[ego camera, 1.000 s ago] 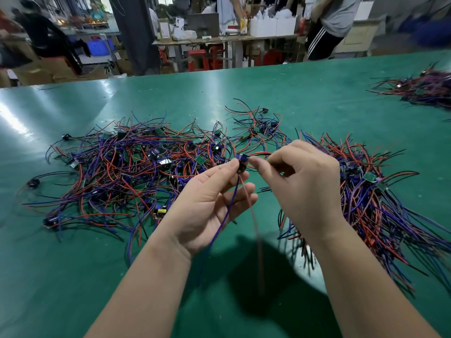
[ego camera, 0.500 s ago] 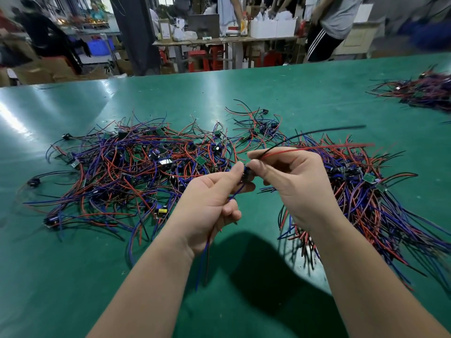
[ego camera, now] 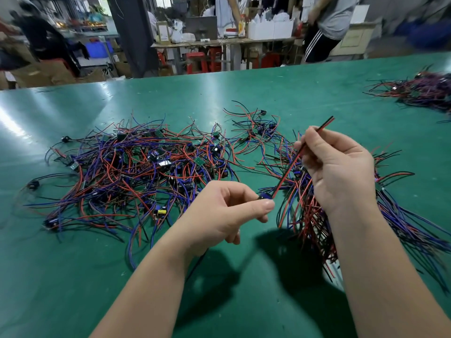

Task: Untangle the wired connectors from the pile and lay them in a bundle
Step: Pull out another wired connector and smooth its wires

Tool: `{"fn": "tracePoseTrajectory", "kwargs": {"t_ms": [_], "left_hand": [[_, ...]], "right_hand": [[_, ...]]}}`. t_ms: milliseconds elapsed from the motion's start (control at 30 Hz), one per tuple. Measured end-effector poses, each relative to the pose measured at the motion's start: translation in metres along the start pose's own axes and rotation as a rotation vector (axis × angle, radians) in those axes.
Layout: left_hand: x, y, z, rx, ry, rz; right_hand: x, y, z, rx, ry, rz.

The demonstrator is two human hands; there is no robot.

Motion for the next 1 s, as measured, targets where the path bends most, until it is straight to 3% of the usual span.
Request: {"fn": "tracePoseTrajectory", "kwargs": {"t_ms": [200,533,700,800,1000], "left_hand": [[0.006,0.001,0.004,0.129,-0.116,0.018],[0.002,-0.004,0.01,0.266,-0.025,-0.102],[0.009,-0.003,0.003,0.214,-0.058,-0.124],[0.014,0.001,0.003,0.192,-0.073,-0.142],[0.008,-0.002,0.003,0.191,-0.049,-0.001]], "right_hand": [[-0.003,-0.002,0.003,-0.062,0.044,0.023],[-0.014,0.007,0.012,0.029,0.163,0.097],[-0.012,0.002,0.008,-0.022,0.214,0.121],[-0.015,0.0,0.007,-0.03,0.348,0.07],[-0.027,0.015,0.011,0.188,0.423,-0.034]]}}
Point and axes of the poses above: each hand's wrist, its own z-axis away from the middle knuckle, its own y-axis out of the palm, x = y × z, the point moved 6 cm from there along -z, towards the middle knuckle, and after that the axes turned 14 degrees about -x, right-handed, at the moved point
